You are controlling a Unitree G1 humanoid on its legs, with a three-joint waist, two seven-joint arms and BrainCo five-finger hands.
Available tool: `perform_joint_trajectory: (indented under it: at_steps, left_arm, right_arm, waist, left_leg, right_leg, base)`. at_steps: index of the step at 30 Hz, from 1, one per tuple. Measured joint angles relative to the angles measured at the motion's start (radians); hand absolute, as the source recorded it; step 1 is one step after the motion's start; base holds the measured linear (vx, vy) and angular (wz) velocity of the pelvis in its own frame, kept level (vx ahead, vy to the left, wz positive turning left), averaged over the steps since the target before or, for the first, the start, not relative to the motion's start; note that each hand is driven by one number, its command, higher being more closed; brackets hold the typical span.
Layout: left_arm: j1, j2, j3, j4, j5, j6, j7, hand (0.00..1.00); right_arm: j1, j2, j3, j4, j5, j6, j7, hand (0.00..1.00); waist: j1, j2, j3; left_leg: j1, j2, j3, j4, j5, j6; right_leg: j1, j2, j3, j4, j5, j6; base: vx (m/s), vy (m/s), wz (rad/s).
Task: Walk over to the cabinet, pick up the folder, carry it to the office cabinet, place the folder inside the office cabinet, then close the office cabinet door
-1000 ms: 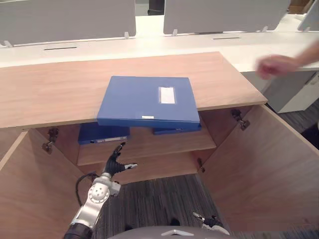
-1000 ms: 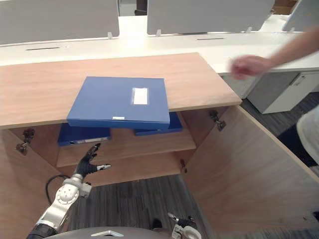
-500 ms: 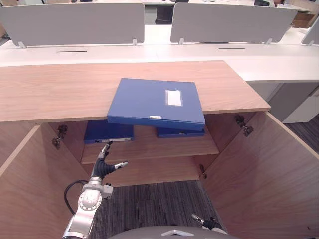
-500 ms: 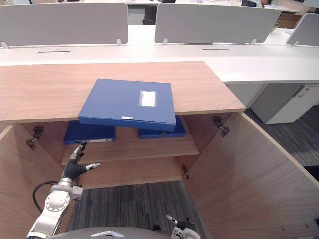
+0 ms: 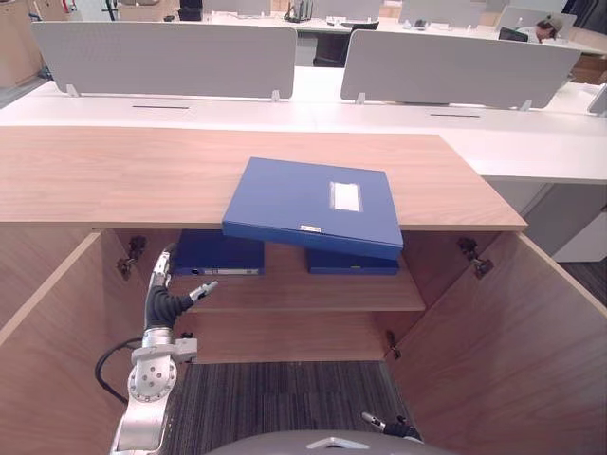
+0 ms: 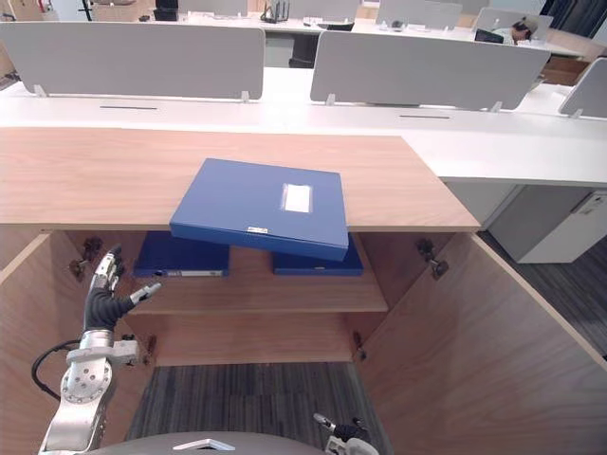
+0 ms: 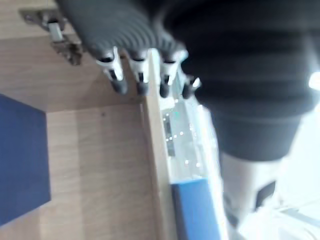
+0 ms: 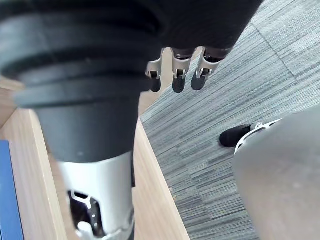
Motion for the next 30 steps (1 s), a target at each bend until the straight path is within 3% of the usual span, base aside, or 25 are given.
perform_joint_trajectory:
  at_steps: [10,19,25,30]
  left_arm:
    - [-0.021,0.006,0.069,-0.123,0.014,-0.025,0.029,0.0]
    - [-0.179,0.133,0.033,-0.118,0.136,-0.02,0.049,0.0]
    - [-0.349,0.262,0.137,-0.153,0.118,-0.022,0.074,0.0]
    - [-0.402,0.28,0.133,-0.249,0.077,-0.055,0.071,0.0]
  right_arm:
    - [0.039,-0.006,0.022,0.0,-0.002,-0.001,0.002,0.0]
    - [0.055,-0.02,0.042,0.012,-0.009,-0.002,0.013,0.0]
    - [0.056,-0.022,0.008,0.072,-0.007,-0.002,0.017,0.0]
    - [0.074,-0.018,-0.02,0.082,-0.005,0.002,0.025,0.0]
  waist:
    - [-0.006,-0.015,0.006]
    - [-0.014,-0.015,0.004]
    - [-0.021,-0.02,-0.012]
    - [-0.027,-0.021,-0.018]
  left_leg:
    - [0.017,-0.001,-0.008,0.0,-0.003,0.001]
    - [0.021,0.0,0.004,0.0,-0.014,-0.002]
    - [0.013,0.019,0.032,0.001,-0.021,-0.011]
    - [0.017,0.024,0.038,0.007,-0.03,-0.019]
  right_leg:
    - [0.021,-0.004,-0.011,0.0,-0.014,-0.002]
    - [0.025,0.003,0.003,-0.013,-0.007,-0.012]
    - [-0.005,0.016,0.045,0.008,-0.005,-0.01]
    - [-0.01,0.022,0.065,0.021,-0.006,-0.011]
  base:
    - [-0.02,0.006,0.03]
    - [0.02,0.003,-0.05]
    - [0.04,-0.013,-0.17]
    - [0.03,-0.01,-0.04]
